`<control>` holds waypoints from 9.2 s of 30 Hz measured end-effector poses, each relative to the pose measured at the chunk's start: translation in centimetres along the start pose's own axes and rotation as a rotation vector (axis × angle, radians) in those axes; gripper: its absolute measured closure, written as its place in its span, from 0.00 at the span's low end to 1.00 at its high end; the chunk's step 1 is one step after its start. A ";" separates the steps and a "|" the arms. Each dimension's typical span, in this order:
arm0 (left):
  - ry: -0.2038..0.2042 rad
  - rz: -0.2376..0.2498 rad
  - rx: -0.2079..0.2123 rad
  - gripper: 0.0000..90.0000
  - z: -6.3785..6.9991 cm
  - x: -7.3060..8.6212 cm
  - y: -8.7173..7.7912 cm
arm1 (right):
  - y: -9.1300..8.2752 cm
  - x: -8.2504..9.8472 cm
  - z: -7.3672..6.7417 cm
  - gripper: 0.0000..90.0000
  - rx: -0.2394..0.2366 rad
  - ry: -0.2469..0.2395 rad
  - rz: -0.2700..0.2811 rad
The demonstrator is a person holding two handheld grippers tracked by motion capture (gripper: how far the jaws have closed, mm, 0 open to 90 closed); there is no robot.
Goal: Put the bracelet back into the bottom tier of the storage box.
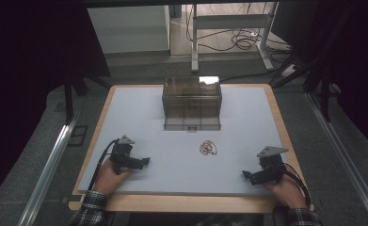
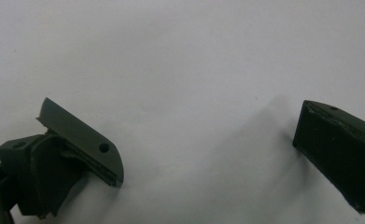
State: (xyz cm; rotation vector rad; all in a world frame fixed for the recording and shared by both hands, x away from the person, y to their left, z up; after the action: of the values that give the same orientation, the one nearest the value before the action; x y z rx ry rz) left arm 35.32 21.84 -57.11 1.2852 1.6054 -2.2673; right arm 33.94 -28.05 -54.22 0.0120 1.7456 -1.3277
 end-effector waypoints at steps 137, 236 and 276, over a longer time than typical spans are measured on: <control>-0.001 0.003 0.001 0.00 0.0 0.0 0.0 | 6.9 -12.9 -4.5 0.33 -0.085 -0.116 -0.296; 0.003 0.002 0.000 0.00 0.0 0.0 0.0 | 6.2 -21.6 -8.0 0.89 -0.140 -0.208 -0.177; 0.000 0.002 0.001 0.00 0.0 0.0 0.0 | 11.3 -24.4 -8.7 0.89 -0.120 -0.136 0.092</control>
State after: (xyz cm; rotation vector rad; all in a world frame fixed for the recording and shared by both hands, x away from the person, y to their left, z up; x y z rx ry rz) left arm 35.32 21.86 -57.12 1.2867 1.6023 -2.2672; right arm 48.24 -4.83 -46.83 -0.0636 1.6865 -1.1295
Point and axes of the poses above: each handheld gripper's, and its own axes: y roughly forward along the jaws, x roughly out of its underside, z roughly to its right, the point moved 2 cm from there along y, roughly forward along the jaws, and after that the axes turned 4 degrees about y, right-handed, at the moved point
